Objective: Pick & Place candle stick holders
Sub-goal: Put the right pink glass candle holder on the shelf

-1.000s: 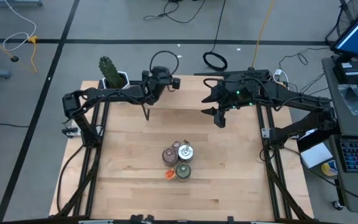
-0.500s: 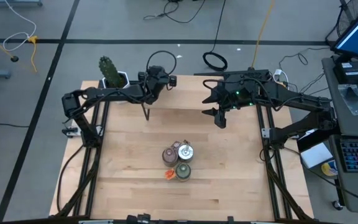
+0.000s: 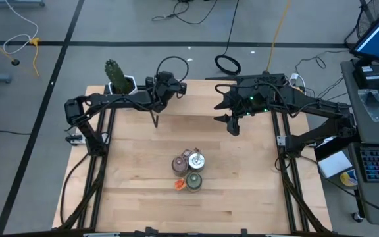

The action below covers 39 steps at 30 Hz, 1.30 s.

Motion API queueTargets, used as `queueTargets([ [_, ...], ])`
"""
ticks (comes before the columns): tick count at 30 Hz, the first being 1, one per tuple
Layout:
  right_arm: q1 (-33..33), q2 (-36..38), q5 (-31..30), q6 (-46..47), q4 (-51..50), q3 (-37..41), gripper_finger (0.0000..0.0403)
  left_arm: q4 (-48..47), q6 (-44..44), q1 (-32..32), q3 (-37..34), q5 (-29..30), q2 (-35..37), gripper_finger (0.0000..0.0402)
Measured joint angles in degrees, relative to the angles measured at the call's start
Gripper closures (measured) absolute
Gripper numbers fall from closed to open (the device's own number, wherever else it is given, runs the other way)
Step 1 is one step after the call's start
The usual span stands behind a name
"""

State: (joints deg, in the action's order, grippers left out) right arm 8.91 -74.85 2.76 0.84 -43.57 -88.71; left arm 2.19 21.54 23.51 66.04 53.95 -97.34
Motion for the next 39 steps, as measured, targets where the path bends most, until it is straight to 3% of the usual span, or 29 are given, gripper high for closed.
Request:
queueTargets([
  [9,0.00,0.00,0.00,0.36,0.02,0.00,0.0209,-1.89,0.48,-0.32,0.04,0.15,0.02,0.0245],
  [39,0.00,0.00,0.02,1.49,0.04,0.00,0.0209,-5.09,-0.40,-2.67,0.07,5.68,0.02,0.0254],
])
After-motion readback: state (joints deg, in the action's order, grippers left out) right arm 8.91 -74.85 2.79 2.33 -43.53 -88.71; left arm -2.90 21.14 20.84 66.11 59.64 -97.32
